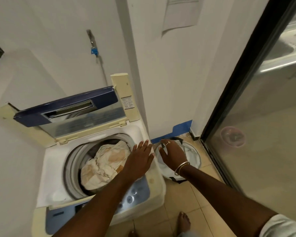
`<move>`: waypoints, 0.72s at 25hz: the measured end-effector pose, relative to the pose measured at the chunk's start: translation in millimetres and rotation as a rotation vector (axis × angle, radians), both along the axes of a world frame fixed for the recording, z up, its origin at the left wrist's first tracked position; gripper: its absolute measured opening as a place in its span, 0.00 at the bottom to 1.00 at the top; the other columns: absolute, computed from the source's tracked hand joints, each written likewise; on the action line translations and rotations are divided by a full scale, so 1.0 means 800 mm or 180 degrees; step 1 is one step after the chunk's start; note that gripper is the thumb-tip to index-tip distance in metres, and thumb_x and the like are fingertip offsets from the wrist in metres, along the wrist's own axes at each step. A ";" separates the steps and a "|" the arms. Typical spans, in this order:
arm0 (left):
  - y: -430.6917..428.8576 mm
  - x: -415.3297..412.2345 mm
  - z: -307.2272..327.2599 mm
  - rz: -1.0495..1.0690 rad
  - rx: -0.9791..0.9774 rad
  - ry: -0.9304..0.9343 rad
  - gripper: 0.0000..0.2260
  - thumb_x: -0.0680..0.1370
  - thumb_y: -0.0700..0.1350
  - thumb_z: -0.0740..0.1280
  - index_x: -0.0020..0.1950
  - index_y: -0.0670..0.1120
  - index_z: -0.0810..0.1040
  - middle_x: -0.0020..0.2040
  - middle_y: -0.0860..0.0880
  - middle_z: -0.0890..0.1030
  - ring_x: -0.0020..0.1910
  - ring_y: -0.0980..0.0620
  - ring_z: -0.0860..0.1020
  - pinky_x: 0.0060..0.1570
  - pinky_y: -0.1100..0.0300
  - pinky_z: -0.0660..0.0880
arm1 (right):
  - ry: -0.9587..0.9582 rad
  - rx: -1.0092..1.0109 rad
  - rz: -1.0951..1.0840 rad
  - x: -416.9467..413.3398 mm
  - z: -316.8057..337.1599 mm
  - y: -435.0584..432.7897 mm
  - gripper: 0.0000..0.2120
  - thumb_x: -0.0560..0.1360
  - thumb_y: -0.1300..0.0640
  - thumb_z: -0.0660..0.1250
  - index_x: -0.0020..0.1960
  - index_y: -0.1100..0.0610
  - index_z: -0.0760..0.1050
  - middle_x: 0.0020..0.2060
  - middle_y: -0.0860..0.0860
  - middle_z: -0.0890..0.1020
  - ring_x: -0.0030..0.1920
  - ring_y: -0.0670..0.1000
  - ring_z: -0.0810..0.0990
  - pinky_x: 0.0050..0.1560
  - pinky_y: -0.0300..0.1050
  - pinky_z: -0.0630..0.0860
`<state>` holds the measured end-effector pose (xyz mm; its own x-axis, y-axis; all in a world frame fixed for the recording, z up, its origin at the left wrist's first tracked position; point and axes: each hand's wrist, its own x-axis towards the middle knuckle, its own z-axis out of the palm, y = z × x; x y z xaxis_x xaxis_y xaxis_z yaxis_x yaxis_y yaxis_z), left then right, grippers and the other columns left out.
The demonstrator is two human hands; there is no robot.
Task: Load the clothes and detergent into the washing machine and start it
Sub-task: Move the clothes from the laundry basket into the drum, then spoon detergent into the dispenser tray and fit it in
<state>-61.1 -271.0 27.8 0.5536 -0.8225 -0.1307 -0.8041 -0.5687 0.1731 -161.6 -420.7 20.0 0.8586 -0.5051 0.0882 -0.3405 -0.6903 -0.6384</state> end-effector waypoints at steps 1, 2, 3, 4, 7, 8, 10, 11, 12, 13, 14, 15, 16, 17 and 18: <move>0.027 0.012 0.005 0.0132 -0.0075 0.0021 0.24 0.86 0.54 0.50 0.80 0.46 0.60 0.81 0.45 0.59 0.80 0.44 0.57 0.78 0.48 0.53 | -0.0068 -0.0041 0.0014 0.017 0.009 0.025 0.13 0.79 0.52 0.64 0.61 0.55 0.77 0.55 0.52 0.82 0.56 0.51 0.79 0.58 0.42 0.74; 0.054 0.022 0.011 0.0235 -0.0096 0.0028 0.25 0.85 0.55 0.48 0.80 0.46 0.61 0.81 0.44 0.60 0.80 0.44 0.57 0.78 0.48 0.53 | -0.0116 -0.0063 0.0038 0.032 0.013 0.050 0.13 0.79 0.51 0.64 0.61 0.55 0.76 0.55 0.52 0.81 0.56 0.51 0.79 0.58 0.43 0.75; 0.081 0.032 0.016 0.0281 -0.0133 0.0000 0.26 0.84 0.55 0.45 0.79 0.45 0.62 0.80 0.43 0.61 0.80 0.42 0.59 0.78 0.47 0.54 | -0.0164 -0.0058 0.0090 0.047 0.017 0.074 0.14 0.79 0.50 0.64 0.62 0.55 0.76 0.56 0.52 0.81 0.56 0.51 0.79 0.59 0.46 0.76; 0.109 0.041 0.019 0.0324 -0.0178 -0.0034 0.28 0.83 0.56 0.44 0.79 0.44 0.63 0.80 0.42 0.62 0.79 0.41 0.60 0.77 0.47 0.56 | -0.0232 -0.0035 0.0164 0.063 0.018 0.100 0.14 0.79 0.50 0.64 0.62 0.55 0.76 0.56 0.52 0.80 0.57 0.52 0.78 0.60 0.47 0.76; 0.185 0.068 0.017 0.0942 -0.0424 0.0121 0.24 0.84 0.53 0.53 0.78 0.45 0.63 0.79 0.43 0.64 0.78 0.41 0.62 0.77 0.48 0.58 | -0.0237 0.0176 0.0371 0.104 0.019 0.176 0.15 0.79 0.50 0.63 0.62 0.55 0.75 0.56 0.52 0.80 0.56 0.51 0.77 0.60 0.43 0.72; 0.205 0.076 0.013 0.1183 -0.0462 0.0170 0.24 0.84 0.53 0.55 0.78 0.46 0.63 0.79 0.43 0.64 0.78 0.42 0.62 0.77 0.49 0.59 | -0.0217 0.0224 0.0435 0.116 0.017 0.198 0.16 0.78 0.49 0.63 0.63 0.54 0.74 0.57 0.51 0.79 0.57 0.50 0.77 0.60 0.41 0.71; 0.238 0.086 0.003 0.1473 -0.0510 0.0197 0.23 0.84 0.53 0.56 0.78 0.45 0.64 0.77 0.43 0.67 0.77 0.43 0.64 0.76 0.49 0.62 | -0.0178 0.0309 0.0543 0.136 0.011 0.235 0.17 0.78 0.48 0.63 0.64 0.54 0.74 0.57 0.51 0.79 0.58 0.49 0.76 0.61 0.41 0.71; 0.254 0.092 -0.004 0.1528 -0.0570 0.0181 0.23 0.84 0.53 0.56 0.77 0.45 0.65 0.76 0.43 0.68 0.76 0.42 0.66 0.74 0.48 0.64 | -0.0168 0.0319 0.0579 0.147 0.009 0.251 0.17 0.78 0.48 0.63 0.63 0.54 0.74 0.57 0.51 0.79 0.58 0.49 0.76 0.61 0.42 0.71; 0.264 0.097 -0.010 0.1530 -0.0606 0.0175 0.23 0.84 0.54 0.57 0.77 0.45 0.66 0.75 0.43 0.70 0.75 0.42 0.67 0.73 0.48 0.66 | -0.0137 0.0362 0.0593 0.157 0.006 0.263 0.17 0.77 0.48 0.63 0.63 0.54 0.75 0.57 0.51 0.79 0.58 0.49 0.77 0.62 0.43 0.72; 0.273 0.102 -0.017 0.1521 -0.0641 0.0180 0.23 0.84 0.54 0.57 0.76 0.46 0.67 0.75 0.43 0.71 0.74 0.43 0.69 0.72 0.48 0.67 | -0.0111 0.0439 0.0570 0.166 0.003 0.272 0.16 0.77 0.49 0.63 0.62 0.53 0.75 0.56 0.50 0.80 0.57 0.49 0.77 0.62 0.45 0.73; 0.279 0.109 -0.022 0.1568 -0.0719 0.0222 0.22 0.84 0.54 0.57 0.76 0.46 0.67 0.74 0.44 0.72 0.73 0.44 0.70 0.71 0.50 0.68 | -0.0113 0.0563 0.0512 0.177 0.000 0.279 0.14 0.77 0.48 0.63 0.61 0.52 0.75 0.54 0.49 0.80 0.55 0.47 0.78 0.61 0.46 0.74; 0.279 0.115 -0.026 0.1615 -0.0834 0.0328 0.22 0.84 0.54 0.57 0.75 0.46 0.67 0.73 0.44 0.73 0.71 0.45 0.72 0.69 0.52 0.68 | -0.0126 0.0712 0.0412 0.188 0.000 0.284 0.12 0.77 0.48 0.62 0.58 0.50 0.75 0.51 0.47 0.81 0.53 0.46 0.79 0.59 0.47 0.76; 0.276 0.122 -0.026 0.1715 -0.0992 0.0566 0.21 0.84 0.53 0.57 0.75 0.47 0.67 0.72 0.45 0.74 0.70 0.46 0.73 0.68 0.54 0.69 | -0.0115 0.0922 0.0245 0.201 0.000 0.287 0.10 0.76 0.48 0.63 0.56 0.49 0.75 0.49 0.47 0.81 0.51 0.45 0.79 0.57 0.48 0.77; 0.271 0.130 -0.022 0.1855 -0.1125 0.0787 0.21 0.84 0.53 0.58 0.75 0.47 0.68 0.70 0.45 0.76 0.68 0.47 0.75 0.66 0.56 0.70 | -0.0060 0.1136 0.0021 0.215 0.001 0.289 0.09 0.76 0.49 0.64 0.55 0.49 0.75 0.48 0.47 0.81 0.50 0.46 0.80 0.57 0.48 0.78; 0.263 0.140 -0.018 0.2094 -0.1321 0.1034 0.20 0.84 0.53 0.58 0.75 0.48 0.68 0.69 0.46 0.77 0.67 0.48 0.75 0.65 0.58 0.69 | 0.0032 0.1357 -0.0210 0.232 -0.001 0.292 0.10 0.76 0.51 0.65 0.56 0.51 0.75 0.50 0.49 0.81 0.51 0.48 0.80 0.58 0.48 0.77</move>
<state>50.9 -60.6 13.6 0.9239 -0.3618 -0.1245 -0.2052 -0.7431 0.6369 23.9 -187.4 18.9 0.8229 -0.5484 -0.1484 -0.3828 -0.3421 -0.8582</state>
